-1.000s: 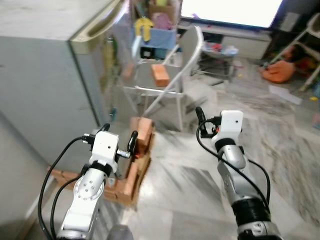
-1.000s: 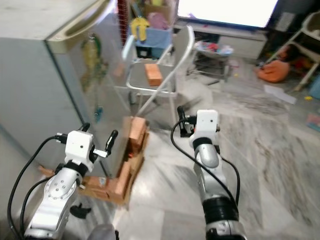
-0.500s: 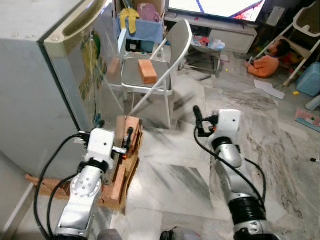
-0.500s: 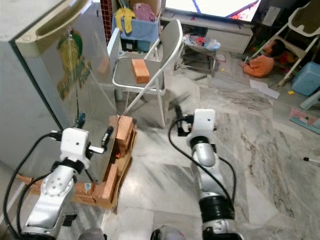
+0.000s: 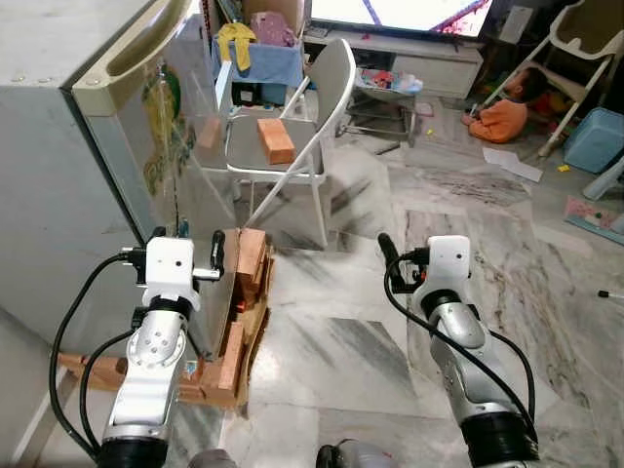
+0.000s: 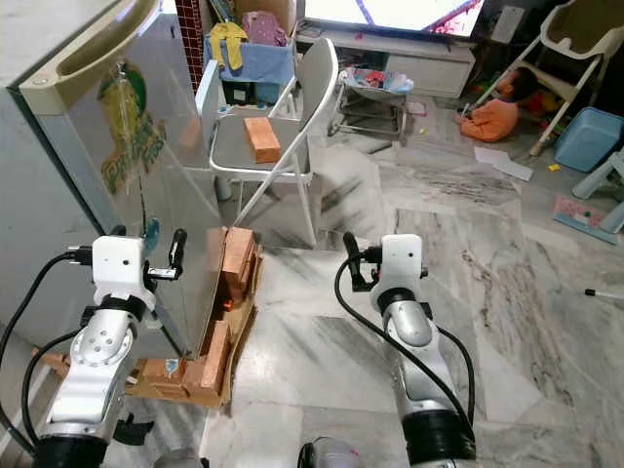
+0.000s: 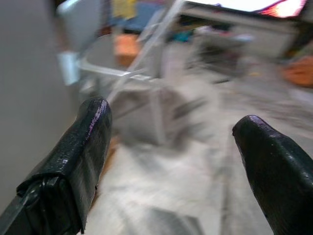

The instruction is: Restocking fridge

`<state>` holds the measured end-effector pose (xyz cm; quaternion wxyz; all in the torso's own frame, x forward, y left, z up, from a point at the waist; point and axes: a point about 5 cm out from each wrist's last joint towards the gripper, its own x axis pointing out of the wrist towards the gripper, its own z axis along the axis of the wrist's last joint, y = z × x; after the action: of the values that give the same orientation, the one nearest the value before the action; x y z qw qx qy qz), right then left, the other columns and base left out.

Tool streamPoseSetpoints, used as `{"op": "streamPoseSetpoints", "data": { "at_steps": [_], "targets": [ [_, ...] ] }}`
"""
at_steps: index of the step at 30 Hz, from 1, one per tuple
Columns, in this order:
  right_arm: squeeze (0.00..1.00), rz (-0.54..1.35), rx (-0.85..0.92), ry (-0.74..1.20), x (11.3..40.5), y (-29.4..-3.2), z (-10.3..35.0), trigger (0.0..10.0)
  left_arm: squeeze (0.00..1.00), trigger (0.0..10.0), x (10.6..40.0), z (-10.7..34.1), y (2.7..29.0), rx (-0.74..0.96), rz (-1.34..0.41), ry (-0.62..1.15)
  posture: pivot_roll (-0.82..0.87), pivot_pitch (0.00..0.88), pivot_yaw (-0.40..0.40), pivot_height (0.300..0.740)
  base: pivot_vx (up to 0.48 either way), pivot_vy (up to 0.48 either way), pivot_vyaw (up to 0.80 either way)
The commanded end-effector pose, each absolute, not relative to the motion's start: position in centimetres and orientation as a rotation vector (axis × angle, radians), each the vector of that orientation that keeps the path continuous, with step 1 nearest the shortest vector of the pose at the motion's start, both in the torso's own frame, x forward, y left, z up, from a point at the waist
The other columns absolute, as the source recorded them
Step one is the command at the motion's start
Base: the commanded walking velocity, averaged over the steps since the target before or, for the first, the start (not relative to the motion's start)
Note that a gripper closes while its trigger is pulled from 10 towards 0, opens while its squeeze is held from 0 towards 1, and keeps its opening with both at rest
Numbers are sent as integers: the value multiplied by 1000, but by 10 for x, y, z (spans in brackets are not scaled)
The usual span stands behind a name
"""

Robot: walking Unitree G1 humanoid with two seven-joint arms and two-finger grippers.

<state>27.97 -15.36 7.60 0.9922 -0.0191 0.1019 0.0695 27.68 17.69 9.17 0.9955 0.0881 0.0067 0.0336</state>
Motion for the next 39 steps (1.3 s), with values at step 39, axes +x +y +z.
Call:
{"op": "streamPoseSetpoints", "data": {
  "at_steps": [39],
  "targets": [
    [0,352,-10,56,234,-155,131,10000,0,10000,290,93,73,134,-444,-70,-4,27,-89,740,0,0,0]
  ]
}}
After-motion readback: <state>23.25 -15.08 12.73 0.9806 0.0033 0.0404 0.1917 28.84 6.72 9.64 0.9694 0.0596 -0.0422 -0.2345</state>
